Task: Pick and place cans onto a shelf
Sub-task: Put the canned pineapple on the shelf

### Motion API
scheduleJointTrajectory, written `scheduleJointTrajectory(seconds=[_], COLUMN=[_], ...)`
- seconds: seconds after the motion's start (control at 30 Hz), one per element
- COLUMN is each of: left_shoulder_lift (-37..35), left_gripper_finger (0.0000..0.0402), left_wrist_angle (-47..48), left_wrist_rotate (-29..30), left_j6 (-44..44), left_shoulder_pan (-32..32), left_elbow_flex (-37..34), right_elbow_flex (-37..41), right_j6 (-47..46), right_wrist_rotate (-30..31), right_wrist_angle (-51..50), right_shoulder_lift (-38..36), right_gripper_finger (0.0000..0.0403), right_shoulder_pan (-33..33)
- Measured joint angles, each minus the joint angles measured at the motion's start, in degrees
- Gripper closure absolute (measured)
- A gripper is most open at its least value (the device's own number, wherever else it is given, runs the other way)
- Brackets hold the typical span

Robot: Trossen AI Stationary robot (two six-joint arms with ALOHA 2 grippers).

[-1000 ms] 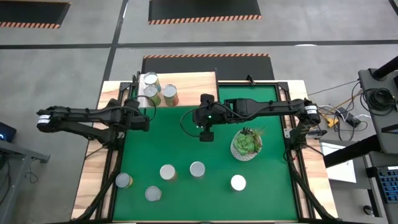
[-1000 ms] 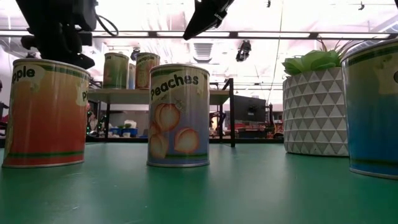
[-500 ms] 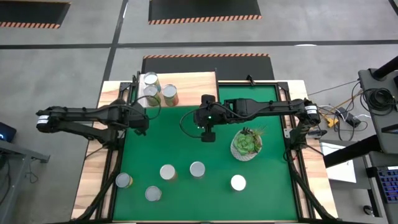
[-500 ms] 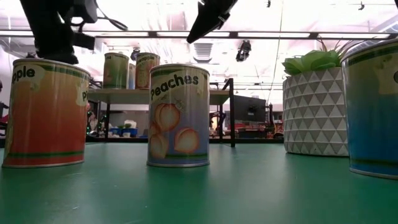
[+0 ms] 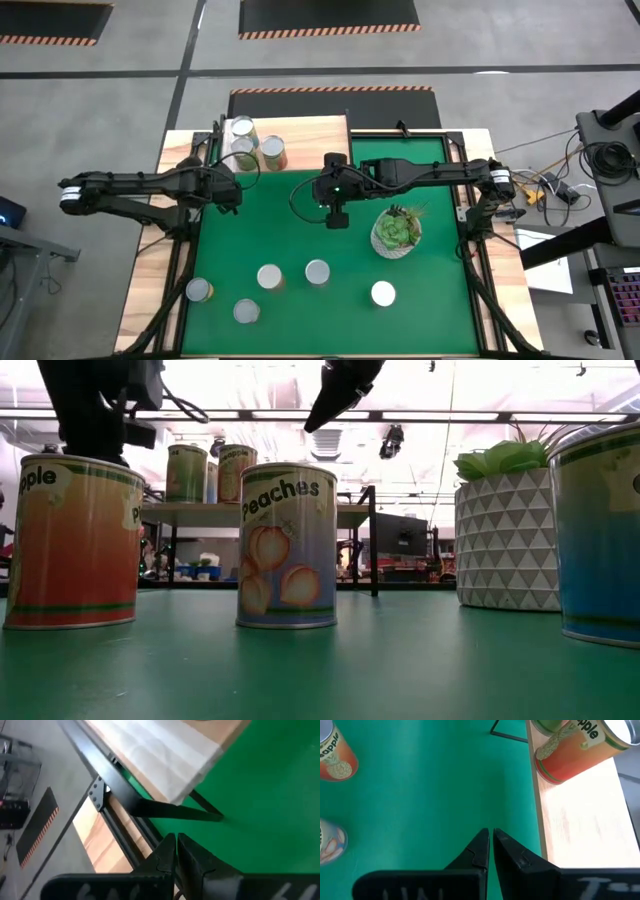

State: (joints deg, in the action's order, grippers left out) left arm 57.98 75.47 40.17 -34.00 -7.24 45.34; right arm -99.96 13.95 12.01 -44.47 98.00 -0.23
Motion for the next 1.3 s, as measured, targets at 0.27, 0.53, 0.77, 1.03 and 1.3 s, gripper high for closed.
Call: scheduleJointTrajectory(seconds=[0.27, 0.53, 0.77, 1.03, 1.3], left_shoulder_lift=[0.87, 0.78, -0.55, -4.87, -7.21], left_gripper_finger=[0.0402, 0.0402, 0.0402, 0.0402, 0.0401], left_wrist_angle=[0.43, 0.43, 0.35, 0.06, -3.89], left_wrist_rotate=[1.48, 1.50, 1.44, 1.28, 1.74], left_j6=[-1.94, -1.92, -3.57, -10.83, -19.50], left_shoulder_pan=[-3.71, -7.76, -6.40, 3.50, 17.86], left_elbow_flex=[-0.02, -0.04, 0.40, 0.83, 0.81], right_elbow_flex=[0.00, 0.00, 0.00, 1.46, 6.11], right_j6=[0.62, 0.34, 0.10, -0.01, 0.00], right_wrist_rotate=[0.00, 0.00, 0.00, -0.02, -0.71], right_wrist_angle=[-1.01, -2.31, -3.03, -3.10, 2.42], right_shoulder_lift=[0.00, 0.00, 0.02, 0.02, 0.02], right_gripper_finger=[0.0390, 0.0390, 0.0390, 0.0390, 0.0390], right_shoulder_pan=[0.11, 0.11, 0.11, 0.11, 0.09])
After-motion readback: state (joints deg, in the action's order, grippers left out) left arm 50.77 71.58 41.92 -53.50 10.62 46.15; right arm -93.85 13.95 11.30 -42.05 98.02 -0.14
